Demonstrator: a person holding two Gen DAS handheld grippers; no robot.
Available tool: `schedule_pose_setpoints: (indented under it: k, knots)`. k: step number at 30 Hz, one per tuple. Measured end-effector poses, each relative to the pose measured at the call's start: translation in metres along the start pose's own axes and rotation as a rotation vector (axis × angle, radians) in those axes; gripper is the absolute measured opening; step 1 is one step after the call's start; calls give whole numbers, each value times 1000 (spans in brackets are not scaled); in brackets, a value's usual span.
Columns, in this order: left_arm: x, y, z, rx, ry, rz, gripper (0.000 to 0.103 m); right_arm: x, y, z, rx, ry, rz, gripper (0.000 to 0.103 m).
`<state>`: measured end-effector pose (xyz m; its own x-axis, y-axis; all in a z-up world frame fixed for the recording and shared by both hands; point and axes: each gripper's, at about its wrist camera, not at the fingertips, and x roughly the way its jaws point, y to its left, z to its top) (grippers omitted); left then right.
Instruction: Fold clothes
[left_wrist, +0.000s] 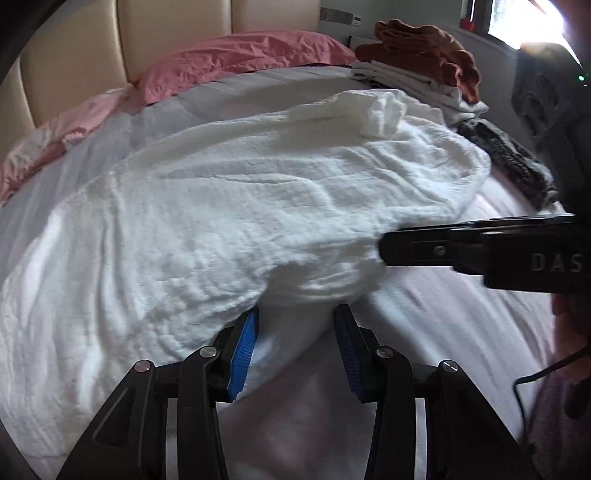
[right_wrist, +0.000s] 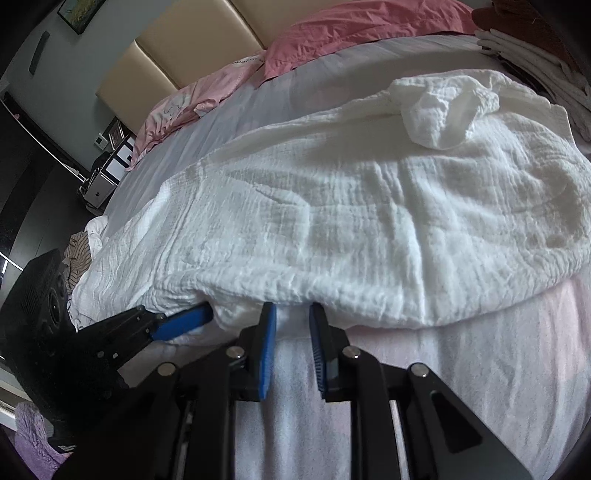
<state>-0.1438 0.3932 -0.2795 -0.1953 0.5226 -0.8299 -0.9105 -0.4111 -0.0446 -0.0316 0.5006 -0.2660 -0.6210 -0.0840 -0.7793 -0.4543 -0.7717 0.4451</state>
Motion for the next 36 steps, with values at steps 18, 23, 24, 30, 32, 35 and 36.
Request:
schedule_pose_setpoints:
  k: [18, 23, 24, 30, 32, 35, 36]
  knots:
    - [-9, -23, 5, -47, 28, -389, 38, -10, -5, -4, 15, 2, -39, 20]
    - [-10, -31, -8, -29, 90, -408, 38, -21, 7, -10, -60, -12, -39, 20]
    - [-13, -30, -10, -35, 93, -412, 38, -22, 11, -11, -80, -11, -29, 20]
    - [-34, -24, -20, -62, 132, -357, 40, -7, 26, -17, -146, 61, 19, 19]
    - [-43, -19, -26, -64, 148, -318, 41, 2, 24, -20, -138, 101, 29, 19]
    - [-56, -3, -28, -99, 161, -269, 41, 14, 25, -25, -164, 150, -7, 19]
    - [-62, 5, -29, -117, 156, -252, 41, 15, 26, -26, -177, 156, -18, 18]
